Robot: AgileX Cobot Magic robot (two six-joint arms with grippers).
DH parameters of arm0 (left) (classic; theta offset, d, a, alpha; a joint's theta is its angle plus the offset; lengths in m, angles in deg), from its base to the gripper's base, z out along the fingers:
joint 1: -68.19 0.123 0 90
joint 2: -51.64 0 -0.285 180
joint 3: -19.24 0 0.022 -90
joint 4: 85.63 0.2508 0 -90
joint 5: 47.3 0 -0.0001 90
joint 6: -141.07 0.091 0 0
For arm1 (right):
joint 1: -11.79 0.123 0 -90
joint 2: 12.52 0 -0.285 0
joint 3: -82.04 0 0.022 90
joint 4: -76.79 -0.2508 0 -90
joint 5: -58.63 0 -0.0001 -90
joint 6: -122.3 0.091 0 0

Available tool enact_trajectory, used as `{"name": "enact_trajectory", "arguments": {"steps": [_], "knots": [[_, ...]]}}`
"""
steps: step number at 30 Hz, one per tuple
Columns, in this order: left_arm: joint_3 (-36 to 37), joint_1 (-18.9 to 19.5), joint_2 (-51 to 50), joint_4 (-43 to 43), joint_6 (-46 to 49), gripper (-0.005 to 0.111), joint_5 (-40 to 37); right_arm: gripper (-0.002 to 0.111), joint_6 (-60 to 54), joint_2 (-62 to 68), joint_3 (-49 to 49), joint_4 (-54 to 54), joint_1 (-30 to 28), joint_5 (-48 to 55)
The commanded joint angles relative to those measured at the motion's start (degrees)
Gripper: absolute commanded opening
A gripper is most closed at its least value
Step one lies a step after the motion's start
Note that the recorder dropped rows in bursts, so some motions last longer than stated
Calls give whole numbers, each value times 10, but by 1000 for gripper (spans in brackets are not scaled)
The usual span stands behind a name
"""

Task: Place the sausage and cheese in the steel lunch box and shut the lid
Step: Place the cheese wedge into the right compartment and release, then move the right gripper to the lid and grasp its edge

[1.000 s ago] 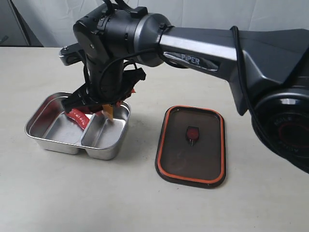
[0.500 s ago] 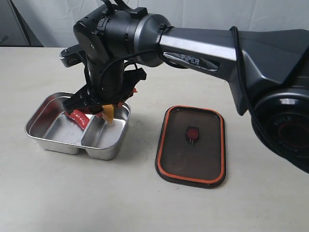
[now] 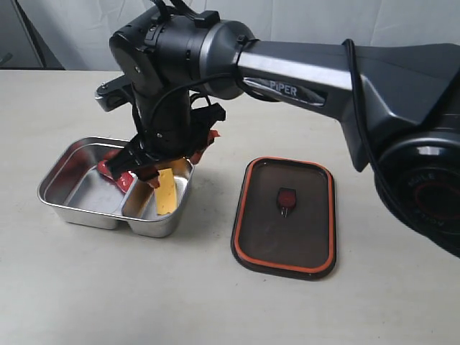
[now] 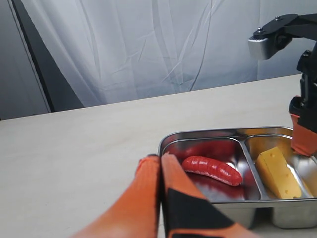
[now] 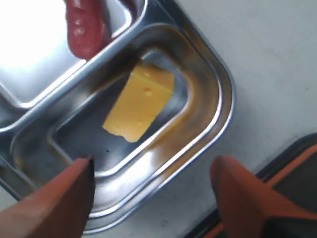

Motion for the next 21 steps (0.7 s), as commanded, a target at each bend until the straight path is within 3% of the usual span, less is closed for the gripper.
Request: {"name": "enact_trajectory", "arguments": {"steps": [1, 12, 21], "knots": [[2, -3, 2, -1, -2, 0, 4, 63, -9, -19, 0, 17, -15, 46], [2, -3, 2, -1, -2, 0, 4, 62, -18, -88, 11, -9, -126, 46], [2, -3, 2, -1, -2, 0, 4, 62, -11, -152, 139, -41, -190, 46]]}}
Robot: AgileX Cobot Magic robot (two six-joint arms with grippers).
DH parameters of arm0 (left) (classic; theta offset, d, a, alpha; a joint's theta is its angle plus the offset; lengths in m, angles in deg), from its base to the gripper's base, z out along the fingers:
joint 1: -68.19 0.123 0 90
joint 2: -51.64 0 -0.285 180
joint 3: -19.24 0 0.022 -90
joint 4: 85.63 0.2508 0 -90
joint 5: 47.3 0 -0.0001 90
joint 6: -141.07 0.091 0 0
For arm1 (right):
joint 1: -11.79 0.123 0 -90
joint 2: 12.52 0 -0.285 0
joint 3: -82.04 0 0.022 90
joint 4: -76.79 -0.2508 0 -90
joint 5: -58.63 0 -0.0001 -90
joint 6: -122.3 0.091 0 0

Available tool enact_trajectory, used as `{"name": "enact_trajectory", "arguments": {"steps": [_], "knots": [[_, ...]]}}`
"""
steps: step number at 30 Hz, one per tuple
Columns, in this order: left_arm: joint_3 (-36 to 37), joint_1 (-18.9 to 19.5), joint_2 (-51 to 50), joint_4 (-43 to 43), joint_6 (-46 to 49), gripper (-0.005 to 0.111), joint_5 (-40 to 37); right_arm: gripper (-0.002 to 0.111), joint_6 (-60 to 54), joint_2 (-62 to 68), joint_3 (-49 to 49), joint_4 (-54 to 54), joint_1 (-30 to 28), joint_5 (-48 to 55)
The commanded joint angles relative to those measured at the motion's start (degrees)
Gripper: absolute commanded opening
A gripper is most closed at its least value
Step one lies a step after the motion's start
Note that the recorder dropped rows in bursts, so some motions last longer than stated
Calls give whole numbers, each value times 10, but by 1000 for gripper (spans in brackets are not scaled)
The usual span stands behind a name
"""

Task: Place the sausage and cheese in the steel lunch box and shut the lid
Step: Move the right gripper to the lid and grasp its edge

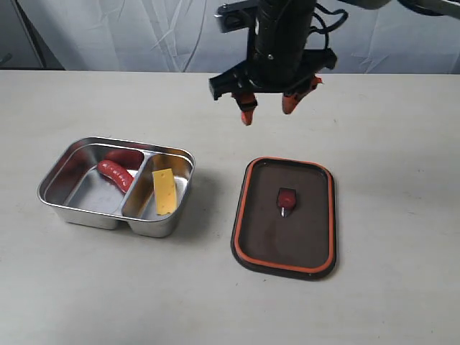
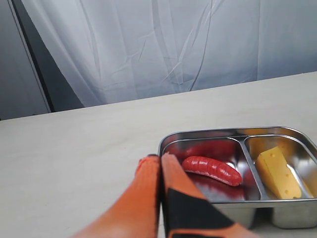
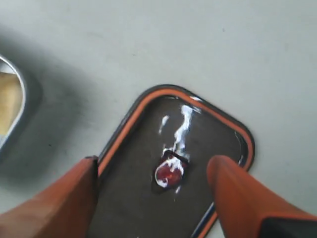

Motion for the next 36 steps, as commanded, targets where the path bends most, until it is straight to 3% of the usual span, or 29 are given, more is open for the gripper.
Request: {"name": "enact_trajectory", "arguments": {"steps": [1, 13, 25, 36], "knots": [[2, -3, 2, -1, -2, 0, 4, 62, 7, -38, 88, -23, -16, 5], [2, -3, 2, -1, -2, 0, 4, 62, 58, -82, 323, -23, -42, -153], [2, -3, 2, -1, -2, 0, 4, 62, 18, -82, 389, -24, -149, -243], [2, -3, 2, -1, -2, 0, 4, 62, -23, -54, 390, -101, -153, -293]]}}
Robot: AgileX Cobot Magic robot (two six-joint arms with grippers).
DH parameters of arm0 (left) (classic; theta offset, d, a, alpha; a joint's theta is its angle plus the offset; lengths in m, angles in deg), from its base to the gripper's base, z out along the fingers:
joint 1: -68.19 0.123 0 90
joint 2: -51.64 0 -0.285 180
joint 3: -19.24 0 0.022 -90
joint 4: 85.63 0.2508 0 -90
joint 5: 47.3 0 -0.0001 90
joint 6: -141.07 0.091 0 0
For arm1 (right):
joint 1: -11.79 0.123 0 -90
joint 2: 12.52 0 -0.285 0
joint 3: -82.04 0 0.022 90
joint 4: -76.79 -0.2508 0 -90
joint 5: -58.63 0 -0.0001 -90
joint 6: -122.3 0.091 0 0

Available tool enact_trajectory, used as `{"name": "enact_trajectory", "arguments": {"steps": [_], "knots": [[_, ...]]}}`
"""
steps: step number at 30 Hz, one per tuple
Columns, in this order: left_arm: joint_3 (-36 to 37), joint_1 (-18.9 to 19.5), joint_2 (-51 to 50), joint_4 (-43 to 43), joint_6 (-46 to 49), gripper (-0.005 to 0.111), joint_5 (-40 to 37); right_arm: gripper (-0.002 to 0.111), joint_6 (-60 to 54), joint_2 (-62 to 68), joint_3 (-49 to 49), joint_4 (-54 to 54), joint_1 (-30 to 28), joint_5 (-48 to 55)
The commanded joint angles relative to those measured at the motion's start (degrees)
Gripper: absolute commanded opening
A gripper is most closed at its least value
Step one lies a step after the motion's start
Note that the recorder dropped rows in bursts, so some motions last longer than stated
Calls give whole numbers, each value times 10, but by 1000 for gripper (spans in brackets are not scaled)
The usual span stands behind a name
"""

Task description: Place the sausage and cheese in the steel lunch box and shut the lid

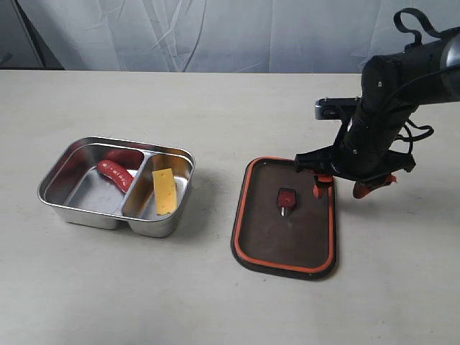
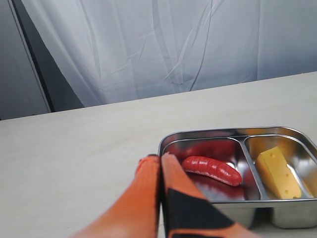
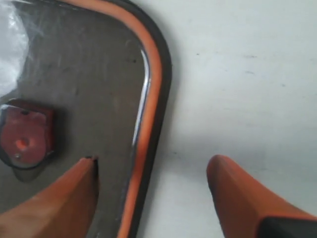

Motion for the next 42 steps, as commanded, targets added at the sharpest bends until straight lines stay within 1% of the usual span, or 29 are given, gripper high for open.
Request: {"name": "enact_trajectory", "arguments": {"steps": [1, 8, 10, 12, 13, 16, 19, 20, 28, 34, 37, 38, 39, 41, 42], "knots": [[2, -3, 2, -1, -2, 0, 4, 62, -25, 8, 2, -35, -2, -20], [2, -3, 2, -1, -2, 0, 4, 62, -25, 34, 2, -36, -2, -26], [2, -3, 2, -1, -2, 0, 4, 59, -25, 45, 2, -36, -2, -20], [2, -3, 2, -1, -2, 0, 4, 52, -25, 52, 2, -36, -2, -15], [2, -3, 2, -1, -2, 0, 4, 47, -25, 53, 2, -36, -2, -12], [2, -3, 2, -1, -2, 0, 4, 27, -21, 53, 2, -36, -2, -14], [2, -3, 2, -1, -2, 0, 4, 2, -10, 53, 2, -36, -2, -18], [2, -3, 2, -1, -2, 0, 4, 0, -10, 53, 2, -37, -2, -18], [2, -3, 2, -1, -2, 0, 4, -1, -10, 45, 1, -37, -2, -17], [2, -3, 2, -1, -2, 0, 4, -1, -10, -26, 1, -37, -2, -20], [2, -3, 2, 48, -2, 0, 9, -1, -11, -56, 1, -39, -2, -17], [2, -3, 2, 38, -4, 0, 27, -1, -17, -66, 1, -39, -2, -17], [2, -3, 2, -22, -22, 0, 54, -1, -24, -74, 1, -41, -2, -17], [2, -3, 2, -178, -70, 0, 145, -1, -38, -92, 1, -41, -2, -17], [2, -3, 2, -277, -110, 0, 183, -1, -44, -100, 1, -41, -2, -17]]}}
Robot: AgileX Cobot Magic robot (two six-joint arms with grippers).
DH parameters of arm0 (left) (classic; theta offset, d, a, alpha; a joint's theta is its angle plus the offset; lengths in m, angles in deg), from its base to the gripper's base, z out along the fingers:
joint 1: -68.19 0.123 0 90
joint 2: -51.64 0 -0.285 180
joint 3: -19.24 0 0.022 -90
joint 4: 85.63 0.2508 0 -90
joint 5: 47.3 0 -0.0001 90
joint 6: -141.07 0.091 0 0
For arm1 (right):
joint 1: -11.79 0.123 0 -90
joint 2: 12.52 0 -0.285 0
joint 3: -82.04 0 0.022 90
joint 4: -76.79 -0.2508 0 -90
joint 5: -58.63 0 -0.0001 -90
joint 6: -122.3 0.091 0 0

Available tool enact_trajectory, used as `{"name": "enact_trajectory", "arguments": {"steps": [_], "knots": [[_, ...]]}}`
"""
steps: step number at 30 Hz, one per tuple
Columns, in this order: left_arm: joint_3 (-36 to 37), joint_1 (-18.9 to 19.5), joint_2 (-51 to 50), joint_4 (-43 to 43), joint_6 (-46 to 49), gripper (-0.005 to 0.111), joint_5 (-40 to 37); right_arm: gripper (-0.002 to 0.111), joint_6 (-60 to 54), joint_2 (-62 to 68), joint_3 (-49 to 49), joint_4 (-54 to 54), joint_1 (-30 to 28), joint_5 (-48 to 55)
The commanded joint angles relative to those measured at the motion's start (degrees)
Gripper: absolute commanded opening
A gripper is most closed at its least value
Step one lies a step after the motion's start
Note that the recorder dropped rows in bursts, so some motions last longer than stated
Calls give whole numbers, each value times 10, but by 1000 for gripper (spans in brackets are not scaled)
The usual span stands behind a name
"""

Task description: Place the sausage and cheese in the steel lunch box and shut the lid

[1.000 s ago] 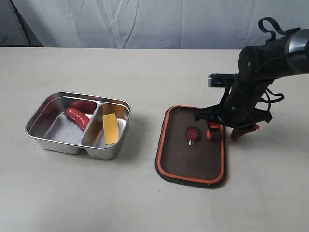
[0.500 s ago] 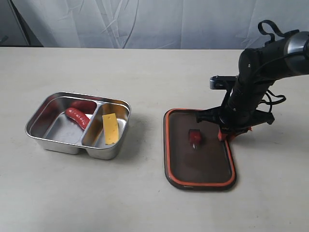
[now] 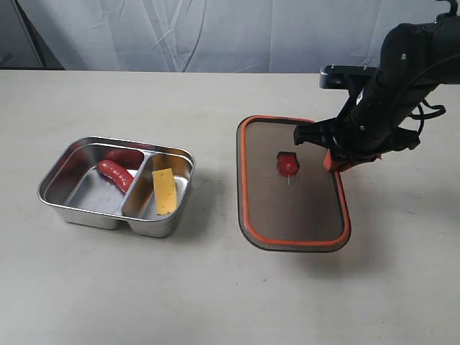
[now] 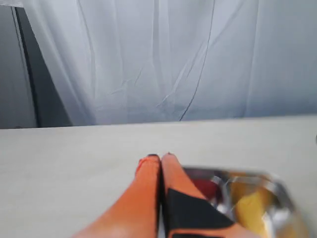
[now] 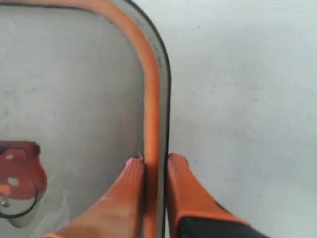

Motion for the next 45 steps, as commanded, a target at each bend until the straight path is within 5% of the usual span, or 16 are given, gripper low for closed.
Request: {"name": "enact_trajectory", "arguments": {"steps": [1, 5, 10, 17, 26, 35, 45], "knots": [[2, -3, 2, -273, -104, 0, 132, -1, -28, -33, -1, 0, 0, -3], [2, -3, 2, -376, -128, 0, 115, -1, -41, -57, -1, 0, 0, -11], [2, -3, 2, -443, -198, 0, -30, -1, -103, -71, -2, -29, 5, -17], [-35, -3, 2, -528, -99, 2, -134, -1, -208, -78, -3, -95, 73, -47], [-69, -3, -105, -667, 107, 53, -211, -1, -207, -78, -53, -90, 176, -46], [-101, -3, -219, -768, 282, 53, -278, -1, -189, -78, -97, -96, 231, -42], [-101, -3, -261, -791, 327, 53, -287, -1, -182, -78, -100, -110, 274, -53]]}}
